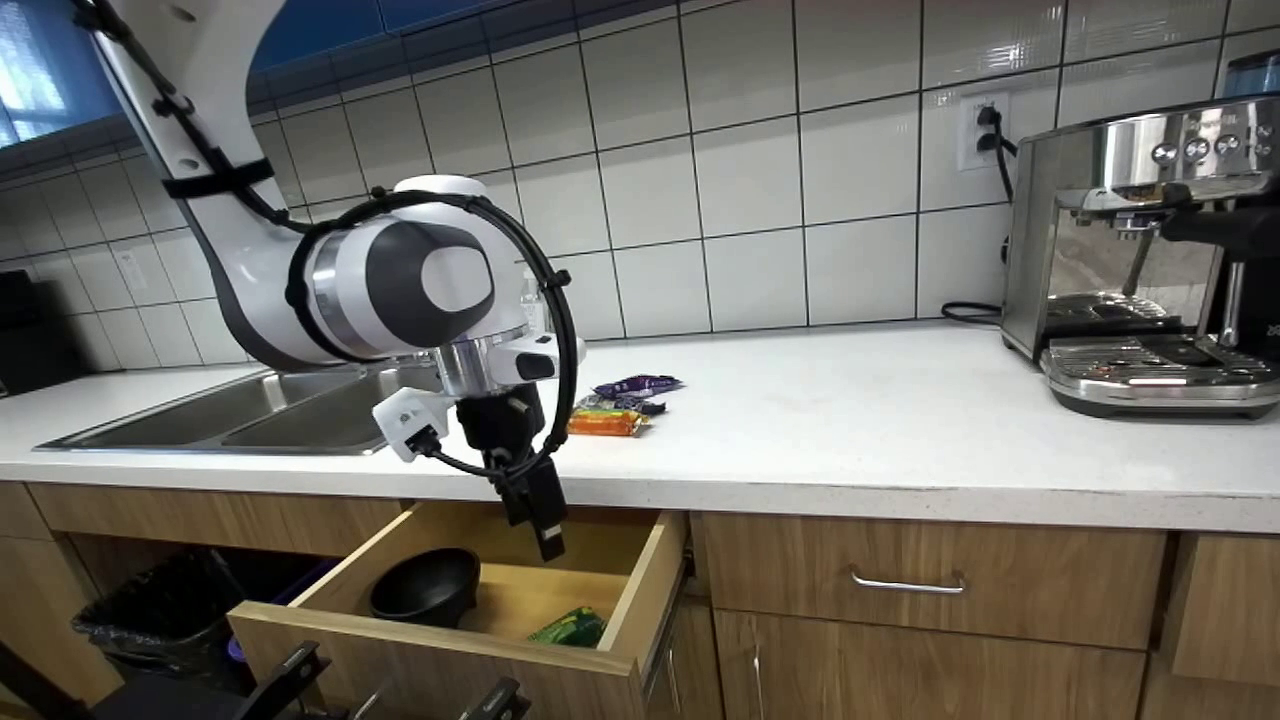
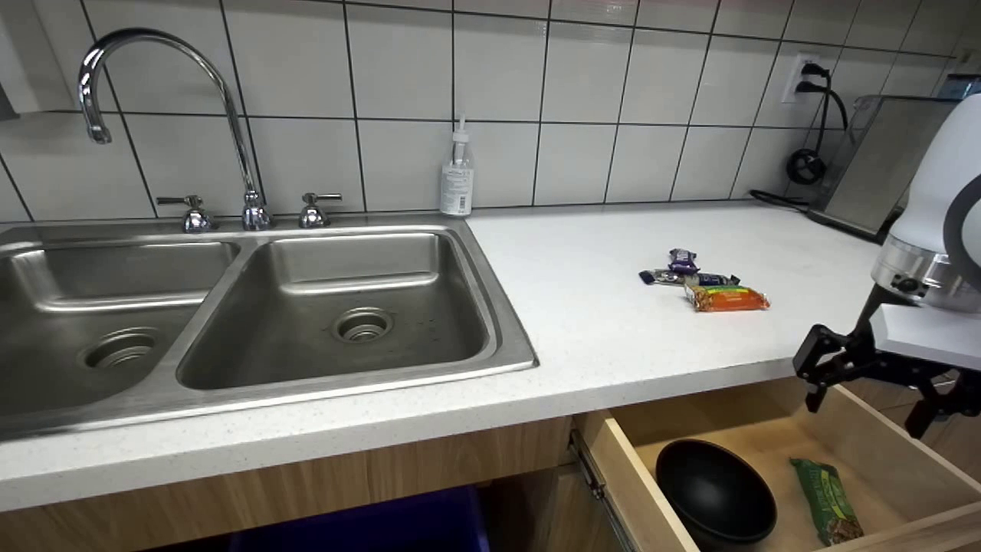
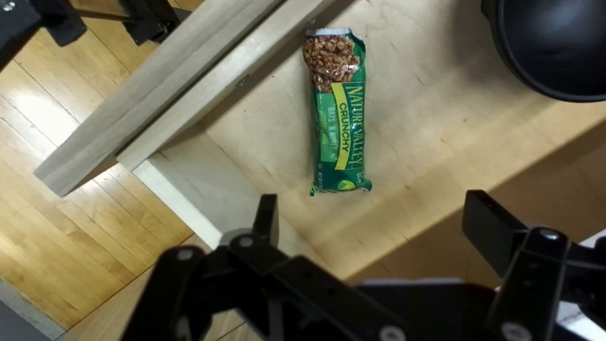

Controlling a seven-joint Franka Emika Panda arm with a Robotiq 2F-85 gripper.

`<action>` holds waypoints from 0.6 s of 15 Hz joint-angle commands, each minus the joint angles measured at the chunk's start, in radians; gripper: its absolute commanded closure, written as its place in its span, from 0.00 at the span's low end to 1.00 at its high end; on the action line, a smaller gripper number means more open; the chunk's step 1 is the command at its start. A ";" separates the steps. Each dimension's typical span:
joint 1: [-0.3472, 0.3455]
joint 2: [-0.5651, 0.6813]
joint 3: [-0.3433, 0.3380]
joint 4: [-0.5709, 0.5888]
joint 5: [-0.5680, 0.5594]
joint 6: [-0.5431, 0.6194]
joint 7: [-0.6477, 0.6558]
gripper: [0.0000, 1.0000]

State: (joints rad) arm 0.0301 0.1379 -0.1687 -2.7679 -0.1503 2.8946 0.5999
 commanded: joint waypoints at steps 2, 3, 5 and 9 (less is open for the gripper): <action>-0.002 -0.080 0.020 -0.025 0.062 0.003 -0.041 0.00; -0.005 -0.093 0.025 -0.025 0.073 0.000 -0.049 0.00; -0.010 -0.120 0.038 -0.025 0.096 -0.007 -0.067 0.00; -0.020 -0.164 0.061 -0.009 0.128 -0.027 -0.096 0.00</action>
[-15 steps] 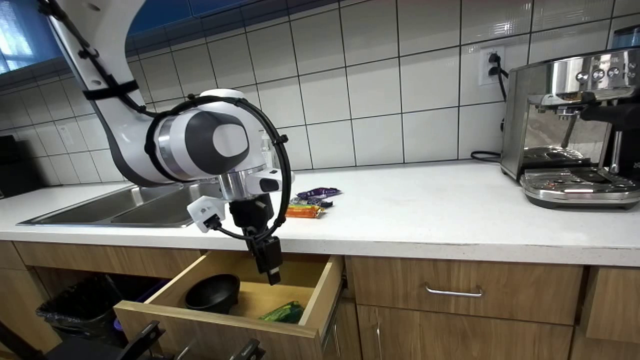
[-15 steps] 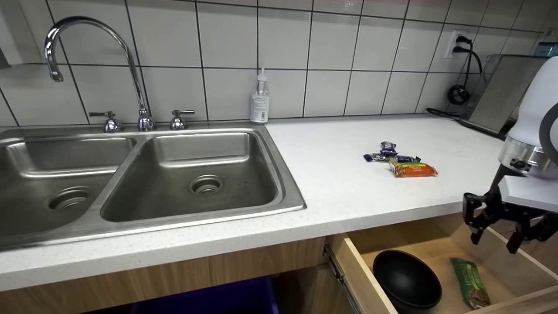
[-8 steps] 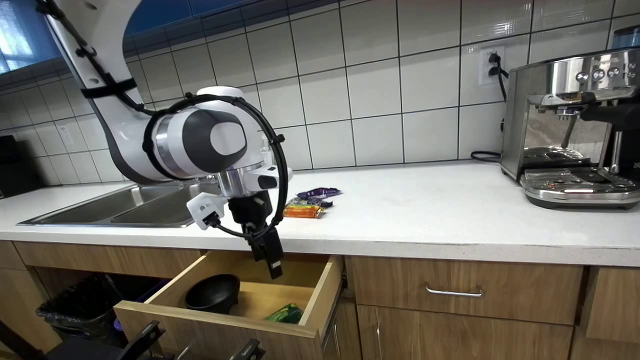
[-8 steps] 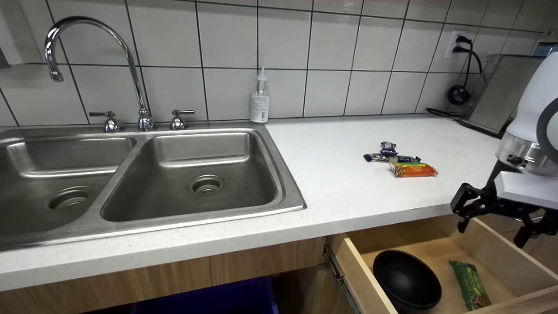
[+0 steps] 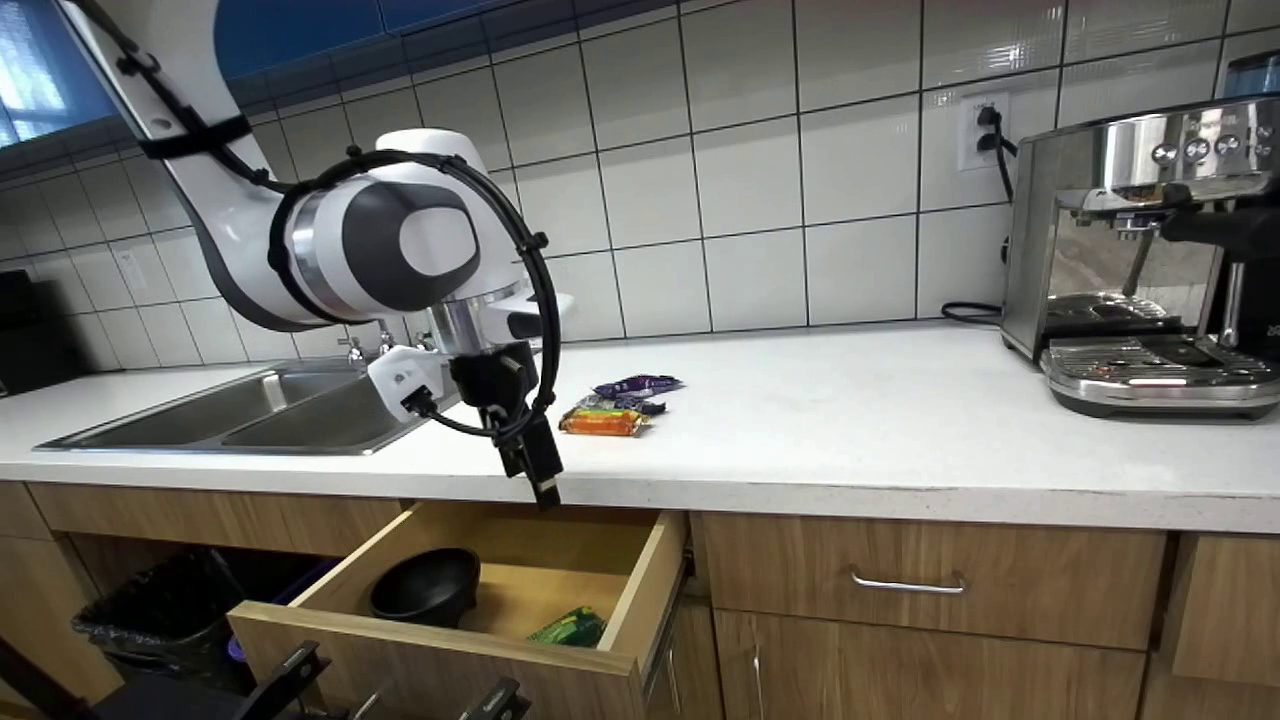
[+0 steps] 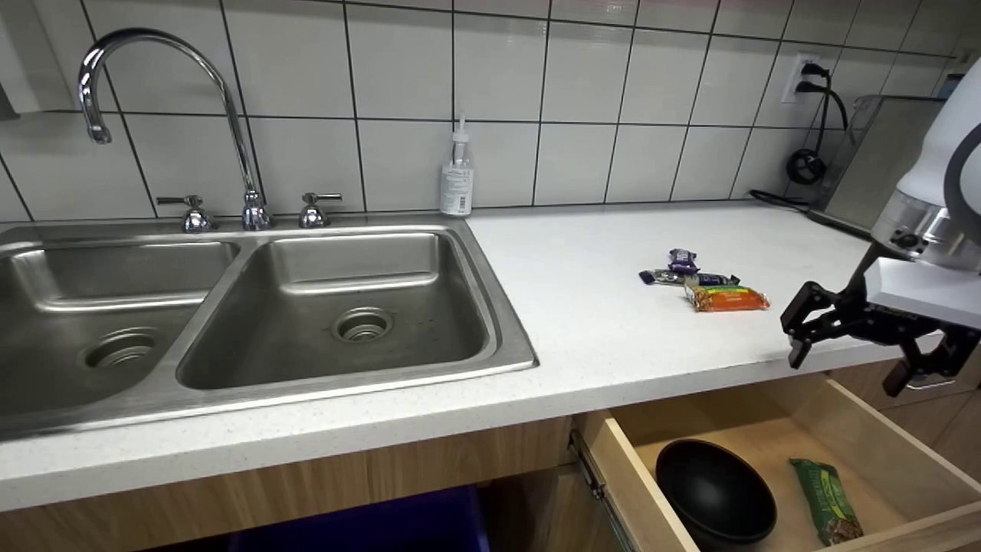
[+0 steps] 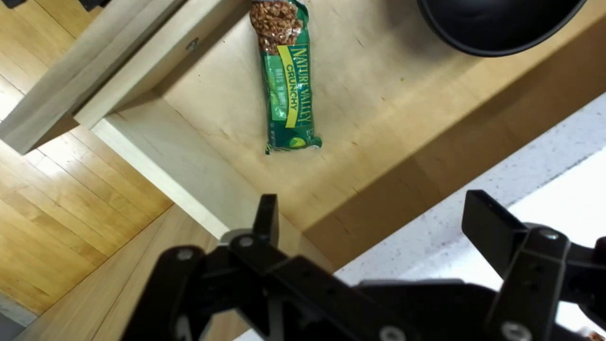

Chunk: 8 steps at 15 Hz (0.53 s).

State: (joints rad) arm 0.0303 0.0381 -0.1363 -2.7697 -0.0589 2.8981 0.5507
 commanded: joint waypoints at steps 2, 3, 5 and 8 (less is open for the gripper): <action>-0.025 -0.079 0.038 0.005 0.051 -0.041 -0.059 0.00; -0.028 -0.085 0.041 0.014 0.058 -0.045 -0.063 0.00; -0.031 -0.093 0.049 0.031 0.080 -0.052 -0.077 0.00; -0.037 -0.096 0.054 0.067 0.088 -0.056 -0.082 0.00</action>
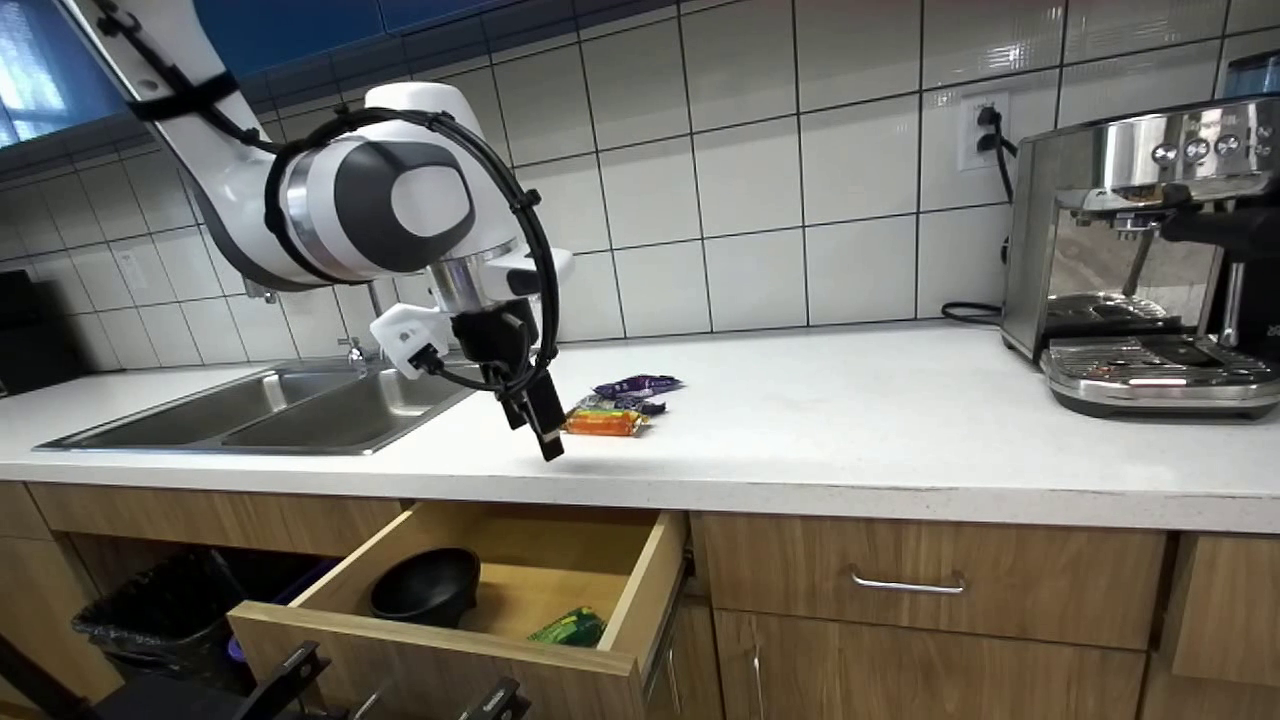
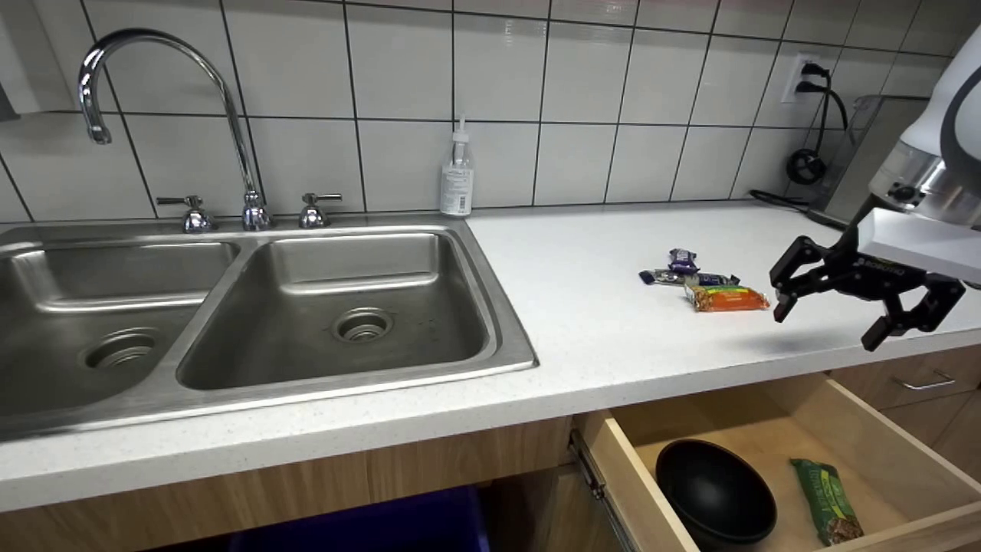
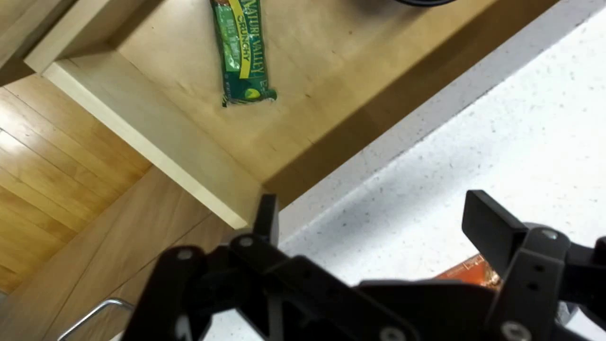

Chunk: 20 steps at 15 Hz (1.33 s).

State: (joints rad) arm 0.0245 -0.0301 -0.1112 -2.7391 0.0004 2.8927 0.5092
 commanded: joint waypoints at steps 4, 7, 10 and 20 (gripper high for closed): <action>-0.029 -0.006 0.030 0.117 0.064 -0.089 -0.067 0.00; -0.028 0.017 0.032 0.186 0.089 -0.133 -0.086 0.00; -0.028 0.058 0.032 0.264 0.107 -0.175 -0.097 0.00; -0.023 0.246 0.017 0.549 0.100 -0.310 -0.068 0.00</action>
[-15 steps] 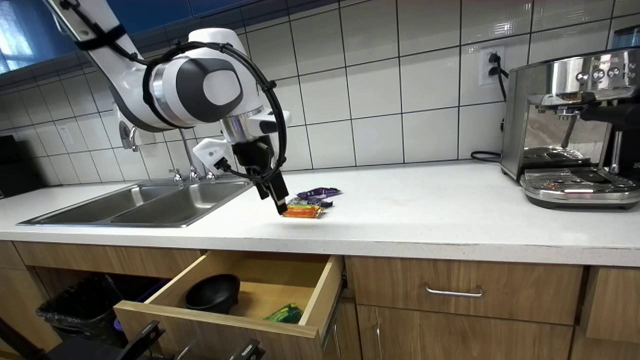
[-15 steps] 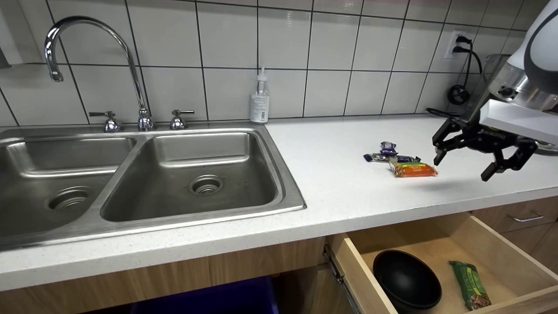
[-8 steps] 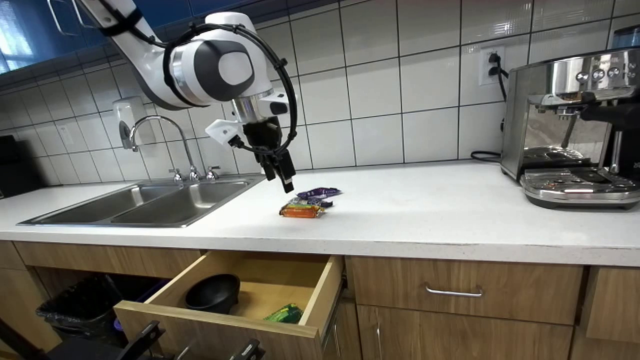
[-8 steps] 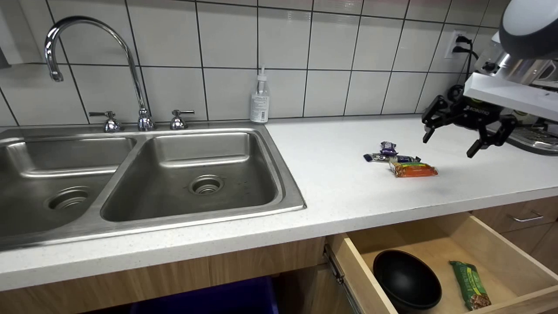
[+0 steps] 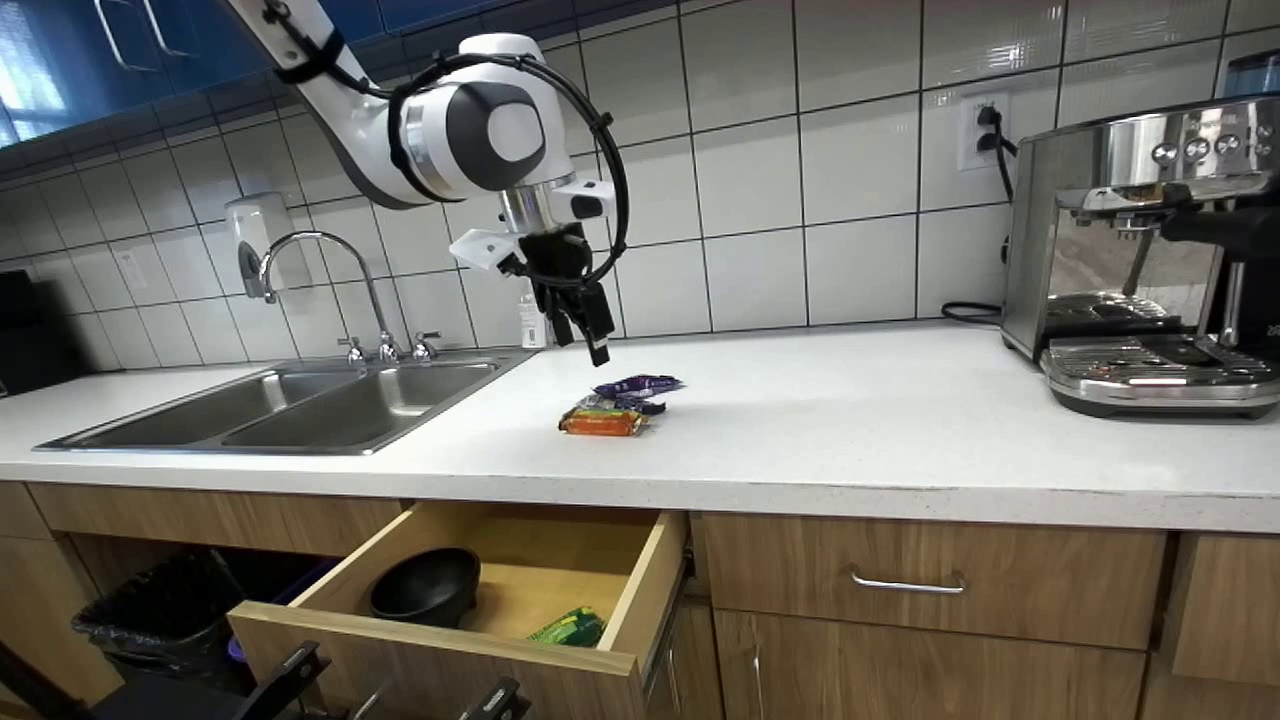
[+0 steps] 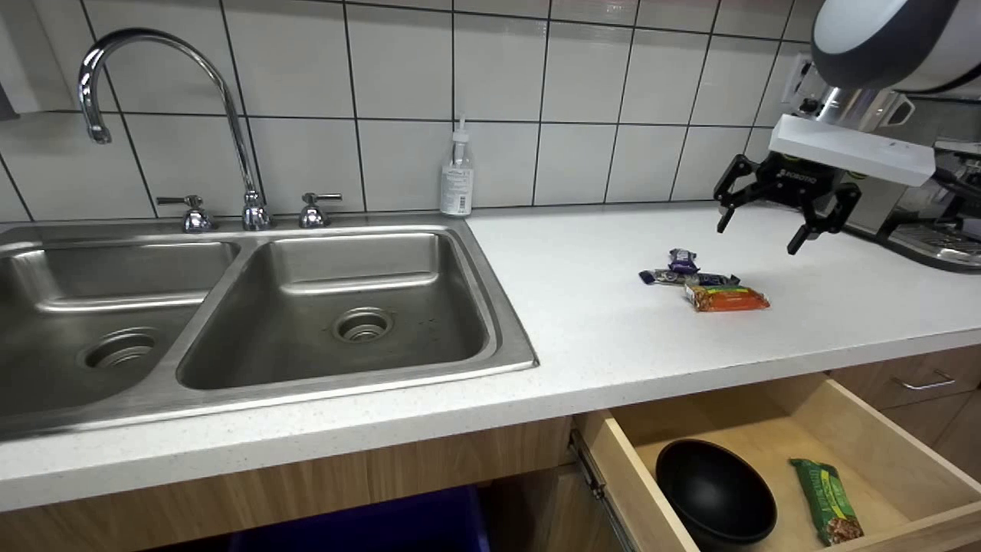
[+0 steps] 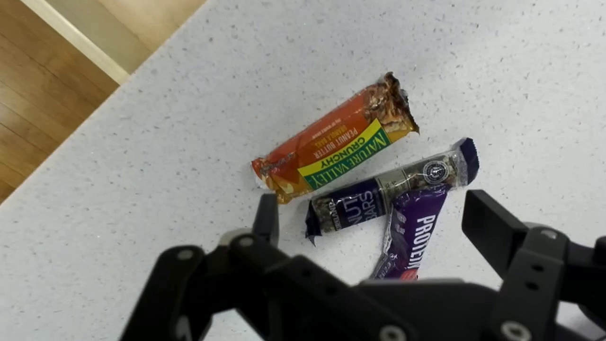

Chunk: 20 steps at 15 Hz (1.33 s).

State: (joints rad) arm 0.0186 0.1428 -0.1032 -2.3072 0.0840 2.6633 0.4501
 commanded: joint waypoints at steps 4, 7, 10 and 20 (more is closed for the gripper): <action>-0.017 0.151 0.005 0.232 0.019 -0.133 -0.002 0.00; -0.013 0.211 0.000 0.318 0.017 -0.172 0.009 0.00; -0.008 0.271 -0.005 0.404 0.013 -0.215 0.023 0.00; 0.001 0.486 -0.017 0.681 0.012 -0.356 0.076 0.00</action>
State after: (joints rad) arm 0.0143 0.5550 -0.1135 -1.7447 0.0851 2.3822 0.4931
